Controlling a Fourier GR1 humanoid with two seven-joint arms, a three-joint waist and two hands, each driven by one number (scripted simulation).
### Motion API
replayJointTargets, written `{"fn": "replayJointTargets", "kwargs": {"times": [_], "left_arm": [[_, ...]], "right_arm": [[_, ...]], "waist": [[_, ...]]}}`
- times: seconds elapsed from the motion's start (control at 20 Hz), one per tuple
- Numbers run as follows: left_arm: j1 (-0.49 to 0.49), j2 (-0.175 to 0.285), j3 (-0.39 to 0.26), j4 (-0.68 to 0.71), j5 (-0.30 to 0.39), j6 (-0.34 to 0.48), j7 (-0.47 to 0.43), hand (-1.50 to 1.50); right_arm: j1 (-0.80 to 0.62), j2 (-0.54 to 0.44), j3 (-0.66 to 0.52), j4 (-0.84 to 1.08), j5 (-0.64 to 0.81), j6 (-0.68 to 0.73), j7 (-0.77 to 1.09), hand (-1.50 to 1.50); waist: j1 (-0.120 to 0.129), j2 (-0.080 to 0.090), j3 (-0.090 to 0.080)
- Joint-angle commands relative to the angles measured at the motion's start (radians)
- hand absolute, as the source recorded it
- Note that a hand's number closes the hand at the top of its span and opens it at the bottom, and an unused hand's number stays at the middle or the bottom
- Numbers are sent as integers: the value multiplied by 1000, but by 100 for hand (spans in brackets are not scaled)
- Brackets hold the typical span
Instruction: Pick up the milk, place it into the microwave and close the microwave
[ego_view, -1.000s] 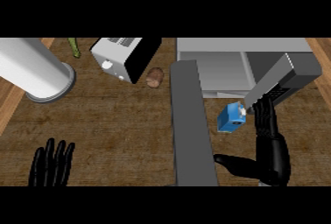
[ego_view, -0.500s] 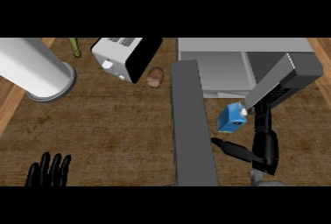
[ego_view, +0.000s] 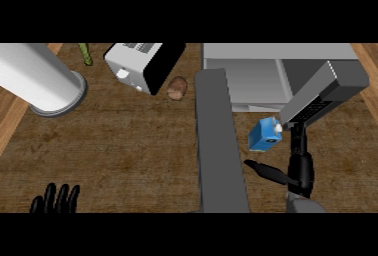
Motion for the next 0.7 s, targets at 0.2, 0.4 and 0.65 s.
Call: {"fn": "replayJointTargets", "kwargs": {"times": [0.2,0.4,0.65], "left_arm": [[-3,-18,-59,-24,-33,54,31,-150],[38,36,12,45,31,-34,-86,-150],[33,15,-4,82,6,-8,-113,-150]], "right_arm": [[-56,-51,-85,200,-51,90,-145,-150],[-90,13,-48,255,-4,14,-188,-150],[-190,-54,-120,439,-38,98,-305,-150]], "waist": [[-2,0,0],[-1,-1,0],[3,0,0]]}}
